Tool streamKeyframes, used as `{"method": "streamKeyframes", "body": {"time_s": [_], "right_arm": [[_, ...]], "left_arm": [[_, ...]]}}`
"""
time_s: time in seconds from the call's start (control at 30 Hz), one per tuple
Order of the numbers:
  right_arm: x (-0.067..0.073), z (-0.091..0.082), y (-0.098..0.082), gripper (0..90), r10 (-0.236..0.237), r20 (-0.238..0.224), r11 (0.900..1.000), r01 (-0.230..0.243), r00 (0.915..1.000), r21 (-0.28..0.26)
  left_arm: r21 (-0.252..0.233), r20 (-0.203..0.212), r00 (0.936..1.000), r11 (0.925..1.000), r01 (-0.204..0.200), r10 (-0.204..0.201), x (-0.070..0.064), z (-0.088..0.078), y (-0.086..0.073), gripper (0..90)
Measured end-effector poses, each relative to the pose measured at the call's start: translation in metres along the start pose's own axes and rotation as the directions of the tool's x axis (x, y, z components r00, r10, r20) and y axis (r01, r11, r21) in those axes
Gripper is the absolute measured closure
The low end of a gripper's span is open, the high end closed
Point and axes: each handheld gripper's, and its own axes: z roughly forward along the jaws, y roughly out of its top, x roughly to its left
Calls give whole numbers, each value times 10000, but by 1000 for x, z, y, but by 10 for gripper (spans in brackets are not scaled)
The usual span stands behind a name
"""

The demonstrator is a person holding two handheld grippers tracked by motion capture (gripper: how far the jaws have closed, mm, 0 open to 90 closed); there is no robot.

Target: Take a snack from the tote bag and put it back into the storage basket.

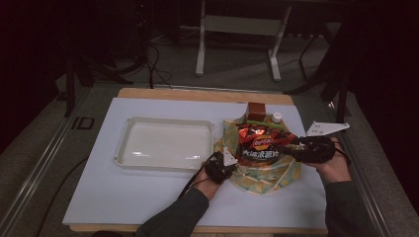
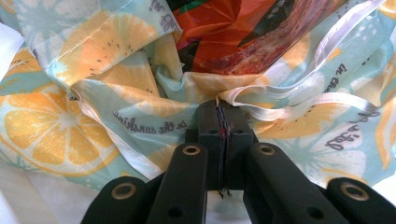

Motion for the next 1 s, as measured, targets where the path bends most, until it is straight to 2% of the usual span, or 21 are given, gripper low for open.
{"method": "streamKeyframes", "body": {"time_s": [0.27,0.33,0.43,0.53,0.6,1.0], "right_arm": [[-8,6,11,483,276,-227,9994,-281,9994,-192],[-10,9,13,539,302,-245,9995,-304,9992,-99],[-11,12,15,611,200,-539,9998,-197,9983,44],[-11,12,16,712,132,-591,9998,-121,9982,183],[-11,12,17,747,83,-648,9996,-65,9979,271],[-7,10,20,840,-50,-756,9995,73,9971,309]], "left_arm": [[-10,-23,10000,10000,-8,8,0,0,0,874],[-13,-13,10000,10000,16,-16,0,0,0,870],[-23,3,10000,10000,45,-45,0,0,0,866],[-32,-4,10000,10000,47,-47,0,0,0,862],[-32,-15,10000,10000,43,-44,0,0,0,860],[-78,-70,10000,10000,2,-2,0,-1,0,844]]}}
